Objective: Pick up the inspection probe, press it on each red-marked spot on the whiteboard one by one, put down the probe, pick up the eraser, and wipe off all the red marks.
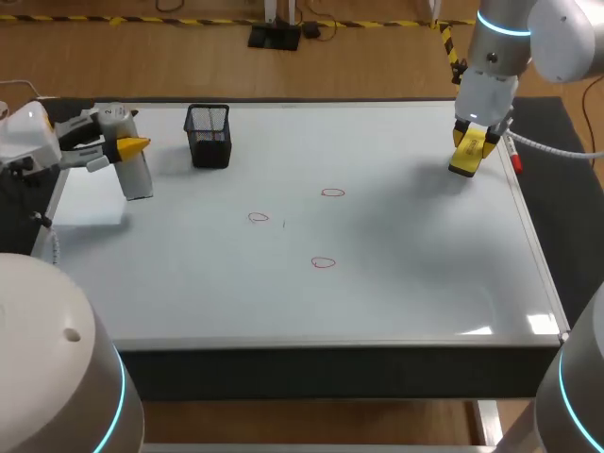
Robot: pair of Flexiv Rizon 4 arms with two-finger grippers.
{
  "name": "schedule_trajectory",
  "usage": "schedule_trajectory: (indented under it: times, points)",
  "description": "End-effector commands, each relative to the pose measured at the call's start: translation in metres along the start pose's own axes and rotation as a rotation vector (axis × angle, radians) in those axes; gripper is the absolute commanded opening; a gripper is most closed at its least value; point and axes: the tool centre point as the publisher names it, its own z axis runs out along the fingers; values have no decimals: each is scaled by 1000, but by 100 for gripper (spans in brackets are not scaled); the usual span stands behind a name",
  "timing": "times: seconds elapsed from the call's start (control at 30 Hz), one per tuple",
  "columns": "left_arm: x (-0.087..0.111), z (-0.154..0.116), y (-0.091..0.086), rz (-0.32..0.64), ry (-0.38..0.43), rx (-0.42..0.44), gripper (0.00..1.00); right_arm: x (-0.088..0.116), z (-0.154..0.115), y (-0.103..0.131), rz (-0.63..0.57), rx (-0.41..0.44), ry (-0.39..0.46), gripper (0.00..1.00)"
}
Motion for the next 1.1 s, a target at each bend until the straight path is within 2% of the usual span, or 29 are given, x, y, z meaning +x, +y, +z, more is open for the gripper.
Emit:
schedule_trajectory:
  times: [0.03, 0.23, 0.47, 0.73, 0.9, 1.1]
  points:
    - [1, 0, -1, 1, -3, 0, 0, 0, -1, -1, -1, 1, 3, 0]
    - [1, 0, -1, 1, -3, 0, 0, 0, -1, -1, -1, 1, 3, 0]
    - [1, 0, -1, 1, -3, 0, 0, -22, -5, 27, -55, 19, 15, 0]
    - [1, 0, -1, 1, -3, 0, 0, -57, -15, 79, -182, 46, 7, 0]
    - [1, 0, -1, 1, -3, 0, 0, -82, -21, 119, -291, 54, -15, 0]
    - [1, 0, -1, 1, -3, 0, 0, -111, -22, 166, -369, 58, -47, 0]
